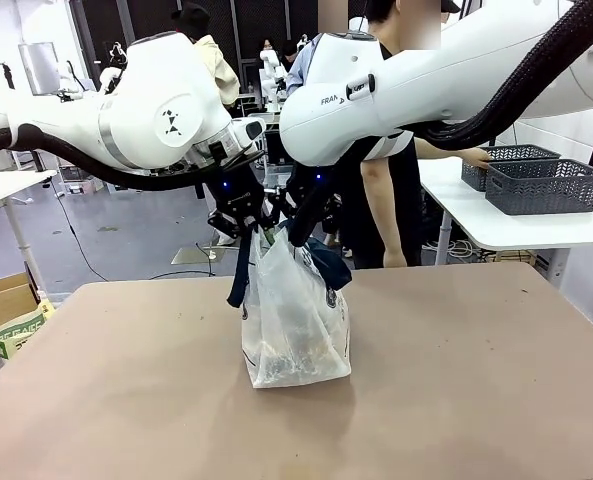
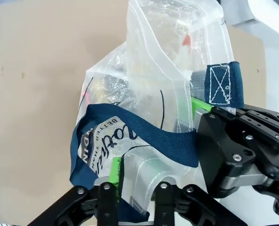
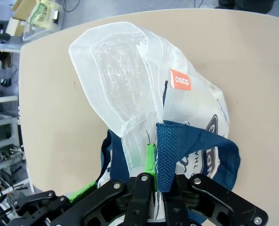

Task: Transfer purchased items from the store into the shopping bag.
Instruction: Move the Reusable shopping bag to the right side of the table.

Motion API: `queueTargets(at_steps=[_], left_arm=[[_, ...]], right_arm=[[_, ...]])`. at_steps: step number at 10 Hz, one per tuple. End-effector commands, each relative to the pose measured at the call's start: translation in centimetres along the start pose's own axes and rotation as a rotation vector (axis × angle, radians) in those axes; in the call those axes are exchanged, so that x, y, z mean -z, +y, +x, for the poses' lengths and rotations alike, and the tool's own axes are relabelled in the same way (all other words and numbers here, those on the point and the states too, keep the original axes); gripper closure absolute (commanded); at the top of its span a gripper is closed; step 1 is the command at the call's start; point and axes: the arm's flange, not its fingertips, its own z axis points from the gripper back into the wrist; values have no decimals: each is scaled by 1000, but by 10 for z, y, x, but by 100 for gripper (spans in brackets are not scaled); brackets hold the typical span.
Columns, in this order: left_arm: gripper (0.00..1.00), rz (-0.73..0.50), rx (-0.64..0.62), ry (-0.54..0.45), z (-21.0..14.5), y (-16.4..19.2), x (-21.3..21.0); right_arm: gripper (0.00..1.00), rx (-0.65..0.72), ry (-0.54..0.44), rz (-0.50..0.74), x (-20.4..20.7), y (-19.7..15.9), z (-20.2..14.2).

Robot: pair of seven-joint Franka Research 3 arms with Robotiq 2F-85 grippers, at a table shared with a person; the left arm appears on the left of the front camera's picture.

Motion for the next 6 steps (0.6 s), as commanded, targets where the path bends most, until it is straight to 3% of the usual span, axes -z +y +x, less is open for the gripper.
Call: queueTargets(at_steps=[1,6], left_arm=[[2,-68,13,2,-8,13,-1],[0,-184,13,0,-16,23,1]], right_arm=[[100,1,-3,2,-1,0,0],[100,1,-3,2,-1,0,0]])
